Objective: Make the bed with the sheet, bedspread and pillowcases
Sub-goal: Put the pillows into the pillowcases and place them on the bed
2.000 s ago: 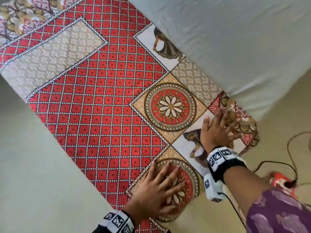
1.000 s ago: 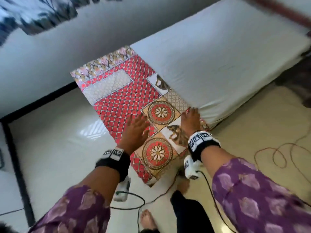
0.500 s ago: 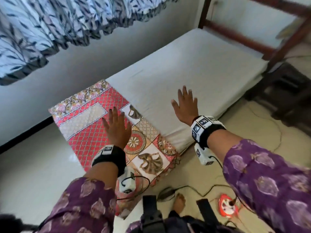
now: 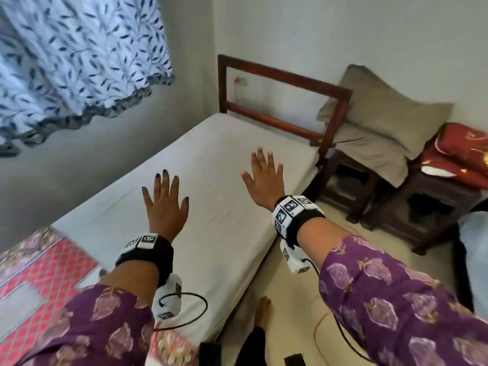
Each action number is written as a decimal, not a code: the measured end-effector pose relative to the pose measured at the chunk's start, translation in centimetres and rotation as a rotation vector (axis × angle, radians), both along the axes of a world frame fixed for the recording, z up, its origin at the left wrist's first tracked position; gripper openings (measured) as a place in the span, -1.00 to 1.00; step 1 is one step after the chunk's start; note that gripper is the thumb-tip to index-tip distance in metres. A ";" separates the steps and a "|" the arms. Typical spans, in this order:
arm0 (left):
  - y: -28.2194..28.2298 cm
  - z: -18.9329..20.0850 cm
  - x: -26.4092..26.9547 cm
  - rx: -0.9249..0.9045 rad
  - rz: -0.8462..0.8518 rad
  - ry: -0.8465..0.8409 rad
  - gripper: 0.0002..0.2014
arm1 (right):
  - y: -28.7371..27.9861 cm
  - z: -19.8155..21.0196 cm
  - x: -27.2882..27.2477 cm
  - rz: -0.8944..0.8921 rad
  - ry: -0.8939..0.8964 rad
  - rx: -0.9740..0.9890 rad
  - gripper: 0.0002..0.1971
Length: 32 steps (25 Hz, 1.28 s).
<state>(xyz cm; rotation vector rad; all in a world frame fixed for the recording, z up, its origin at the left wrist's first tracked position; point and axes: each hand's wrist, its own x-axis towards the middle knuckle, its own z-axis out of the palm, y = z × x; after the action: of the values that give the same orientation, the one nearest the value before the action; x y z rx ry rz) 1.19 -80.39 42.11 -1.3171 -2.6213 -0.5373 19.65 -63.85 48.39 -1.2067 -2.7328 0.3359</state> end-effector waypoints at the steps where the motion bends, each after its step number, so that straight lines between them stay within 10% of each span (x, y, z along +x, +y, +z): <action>1: 3.9 0.1 0.1 -0.011 -0.020 0.004 -0.40 | 3.3 0.2 0.3 -0.024 -0.003 0.012 -0.36; 20: 65.9 5.0 8.0 -0.006 -0.288 -0.054 -0.31 | 56.4 1.1 5.2 -0.140 0.051 -0.034 -0.35; 32: 97.7 3.1 14.1 -0.128 -0.268 -0.278 -0.29 | 89.7 -3.6 14.3 -0.568 0.111 -0.322 -0.34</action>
<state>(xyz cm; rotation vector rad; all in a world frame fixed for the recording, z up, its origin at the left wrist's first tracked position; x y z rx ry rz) 15.32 17.27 45.17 -1.7667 -2.7510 -0.6419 33.93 25.81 44.83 -1.9024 -2.1661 0.7519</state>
